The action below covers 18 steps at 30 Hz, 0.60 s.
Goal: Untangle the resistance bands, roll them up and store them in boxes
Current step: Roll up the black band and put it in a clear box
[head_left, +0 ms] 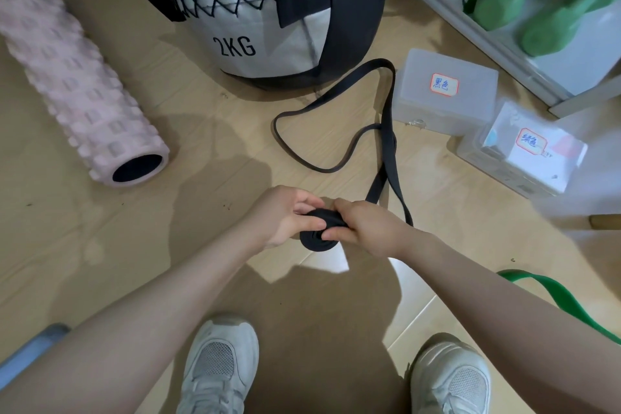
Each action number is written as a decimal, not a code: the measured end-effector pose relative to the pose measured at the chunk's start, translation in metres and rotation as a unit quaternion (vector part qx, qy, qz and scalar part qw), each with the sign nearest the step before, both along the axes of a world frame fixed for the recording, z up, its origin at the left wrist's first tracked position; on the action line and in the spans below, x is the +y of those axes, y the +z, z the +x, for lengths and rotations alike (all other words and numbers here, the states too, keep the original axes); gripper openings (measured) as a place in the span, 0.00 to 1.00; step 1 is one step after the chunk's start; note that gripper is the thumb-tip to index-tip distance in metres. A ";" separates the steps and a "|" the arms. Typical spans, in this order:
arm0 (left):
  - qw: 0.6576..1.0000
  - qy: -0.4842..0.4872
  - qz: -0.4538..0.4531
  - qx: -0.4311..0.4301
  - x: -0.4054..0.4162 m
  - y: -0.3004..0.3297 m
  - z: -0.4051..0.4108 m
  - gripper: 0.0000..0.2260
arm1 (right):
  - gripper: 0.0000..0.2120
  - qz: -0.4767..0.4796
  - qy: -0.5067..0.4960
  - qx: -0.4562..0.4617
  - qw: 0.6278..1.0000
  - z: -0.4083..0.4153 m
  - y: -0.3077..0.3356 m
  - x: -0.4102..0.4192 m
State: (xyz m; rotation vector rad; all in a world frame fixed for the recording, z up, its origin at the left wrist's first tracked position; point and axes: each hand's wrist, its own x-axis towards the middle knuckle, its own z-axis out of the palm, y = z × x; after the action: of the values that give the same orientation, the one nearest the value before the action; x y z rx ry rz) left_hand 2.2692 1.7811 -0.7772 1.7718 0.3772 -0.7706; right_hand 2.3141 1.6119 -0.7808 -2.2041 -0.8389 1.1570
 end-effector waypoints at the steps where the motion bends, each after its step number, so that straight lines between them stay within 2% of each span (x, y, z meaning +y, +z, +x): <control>1: 1.000 0.010 0.002 -0.003 0.000 -0.002 -0.001 0.12 | 0.10 0.009 -0.008 0.003 1.000 0.001 -0.002 -0.001; 4: 0.998 0.049 -0.027 -0.011 0.001 -0.004 -0.005 0.11 | 0.13 0.027 -0.027 0.012 0.999 0.001 -0.007 -0.001; 8: 0.997 -0.055 0.011 -0.057 0.004 -0.002 -0.002 0.13 | 0.06 0.034 -0.039 0.043 0.998 0.003 -0.013 0.000; 10: 0.990 -0.096 0.026 -0.104 0.003 0.000 0.004 0.16 | 0.11 0.055 -0.083 0.075 0.992 0.008 -0.013 -0.003; 11: 0.986 -0.099 0.032 -0.127 0.001 0.000 0.007 0.15 | 0.13 0.061 -0.109 0.091 0.988 0.011 -0.015 -0.004; 14: 0.982 -0.075 0.068 -0.161 -0.005 -0.001 0.016 0.13 | 0.09 0.038 -0.126 0.091 0.987 0.026 -0.016 -0.006; 15: 0.980 -0.072 0.085 -0.164 -0.006 -0.003 0.020 0.13 | 0.10 0.025 -0.121 0.073 0.990 0.033 -0.019 -0.010; 16: 0.978 -0.071 0.104 -0.165 -0.006 -0.006 0.024 0.13 | 0.17 0.014 -0.118 0.037 0.992 0.041 -0.021 -0.015; 18: 0.977 -0.059 0.133 -0.157 -0.002 -0.011 0.036 0.13 | 0.32 0.002 -0.136 -0.094 0.986 0.062 -0.023 -0.027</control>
State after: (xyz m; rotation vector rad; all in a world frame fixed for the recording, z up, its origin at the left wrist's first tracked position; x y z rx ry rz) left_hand 2.3055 1.7786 -0.7880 2.1461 0.1672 -0.5253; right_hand 2.3757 1.5846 -0.8036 -2.3630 -0.5853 0.8274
